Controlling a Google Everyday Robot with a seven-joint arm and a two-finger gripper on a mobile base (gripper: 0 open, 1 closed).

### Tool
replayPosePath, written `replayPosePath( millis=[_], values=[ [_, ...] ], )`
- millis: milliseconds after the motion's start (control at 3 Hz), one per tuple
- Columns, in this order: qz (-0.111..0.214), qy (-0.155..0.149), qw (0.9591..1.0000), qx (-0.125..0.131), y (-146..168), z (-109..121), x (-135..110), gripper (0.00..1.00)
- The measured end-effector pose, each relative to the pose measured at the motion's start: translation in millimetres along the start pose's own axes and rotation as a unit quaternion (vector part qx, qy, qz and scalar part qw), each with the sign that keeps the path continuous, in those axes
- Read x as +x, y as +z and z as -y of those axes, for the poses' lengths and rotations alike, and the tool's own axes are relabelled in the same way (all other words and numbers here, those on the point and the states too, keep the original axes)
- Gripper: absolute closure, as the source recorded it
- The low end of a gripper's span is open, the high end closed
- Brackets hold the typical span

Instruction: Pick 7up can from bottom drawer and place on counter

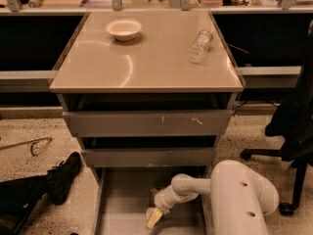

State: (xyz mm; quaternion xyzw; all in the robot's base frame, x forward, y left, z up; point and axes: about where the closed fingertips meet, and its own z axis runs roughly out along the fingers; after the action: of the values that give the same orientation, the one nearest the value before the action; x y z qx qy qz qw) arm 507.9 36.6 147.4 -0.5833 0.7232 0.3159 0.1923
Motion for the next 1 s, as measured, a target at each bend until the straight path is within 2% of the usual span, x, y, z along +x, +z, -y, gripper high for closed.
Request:
replayPosePath(
  millis=[333,667,1000],
  values=[
    [0.000,0.000,1.0000,0.000,0.0,0.0,0.0,0.00],
    [-0.020,-0.002,0.9997,0.013,2.2,-2.2,3.9,0.00],
    [-0.047,-0.014,0.9978,0.044,-1.0,-5.0,6.6,0.00]
  ],
)
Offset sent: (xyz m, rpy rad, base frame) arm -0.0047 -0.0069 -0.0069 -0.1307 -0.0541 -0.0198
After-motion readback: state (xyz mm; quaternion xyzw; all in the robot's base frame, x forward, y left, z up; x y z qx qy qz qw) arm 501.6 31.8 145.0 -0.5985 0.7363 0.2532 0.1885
